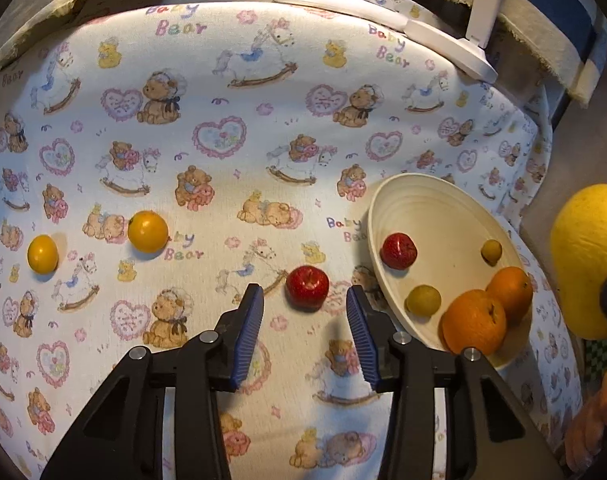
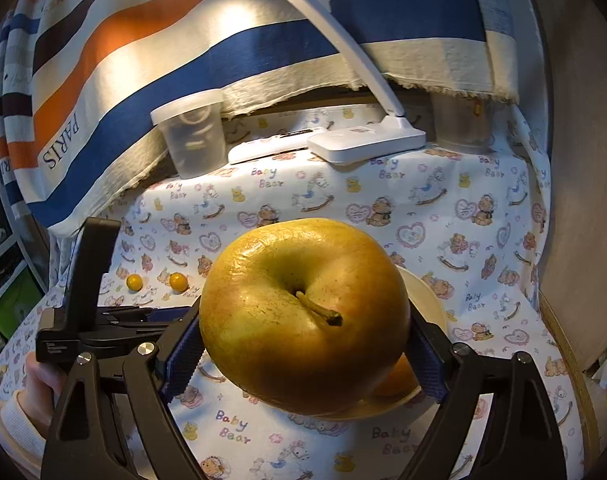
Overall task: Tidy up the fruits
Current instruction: 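Hold the pear over the plate with the right tool while the left tool grasps the red apple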
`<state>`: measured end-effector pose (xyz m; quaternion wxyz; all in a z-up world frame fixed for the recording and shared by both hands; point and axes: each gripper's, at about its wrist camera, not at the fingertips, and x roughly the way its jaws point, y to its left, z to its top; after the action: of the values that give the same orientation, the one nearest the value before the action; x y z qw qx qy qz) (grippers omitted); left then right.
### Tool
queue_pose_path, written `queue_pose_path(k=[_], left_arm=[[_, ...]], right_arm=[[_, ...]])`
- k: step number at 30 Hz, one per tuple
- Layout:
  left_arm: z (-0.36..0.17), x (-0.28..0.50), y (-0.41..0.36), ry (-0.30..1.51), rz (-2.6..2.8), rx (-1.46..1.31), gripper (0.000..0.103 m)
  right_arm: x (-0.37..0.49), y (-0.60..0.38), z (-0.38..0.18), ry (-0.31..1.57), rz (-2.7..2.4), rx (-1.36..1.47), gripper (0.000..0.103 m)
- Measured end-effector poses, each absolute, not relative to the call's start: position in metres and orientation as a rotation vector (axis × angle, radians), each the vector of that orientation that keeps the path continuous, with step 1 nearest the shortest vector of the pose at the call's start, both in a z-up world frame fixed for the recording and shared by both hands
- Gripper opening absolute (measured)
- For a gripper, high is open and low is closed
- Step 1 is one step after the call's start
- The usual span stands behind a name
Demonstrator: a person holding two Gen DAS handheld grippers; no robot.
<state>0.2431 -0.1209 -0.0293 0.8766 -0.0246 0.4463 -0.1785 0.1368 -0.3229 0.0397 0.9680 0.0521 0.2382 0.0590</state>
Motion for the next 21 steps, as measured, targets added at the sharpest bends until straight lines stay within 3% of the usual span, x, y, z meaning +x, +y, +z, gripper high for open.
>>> queue_pose_path(k=[9, 16, 21], left_arm=[[-0.039, 0.252, -0.139, 0.947, -0.348, -0.001, 0.041], [-0.043, 0.253, -0.137, 0.968, -0.35, -0.027, 0.024], [-0.038, 0.249, -0.134, 0.955, -0.36, -0.021, 0.022]], right_arm=[[0.141, -0.34, 0.039, 0.488, 0.089, 0.161, 0.089], [0.143, -0.346, 0.038, 0.495, 0.075, 0.175, 0.089], [0.146, -0.347, 0.036, 0.503, 0.063, 0.174, 0.089]])
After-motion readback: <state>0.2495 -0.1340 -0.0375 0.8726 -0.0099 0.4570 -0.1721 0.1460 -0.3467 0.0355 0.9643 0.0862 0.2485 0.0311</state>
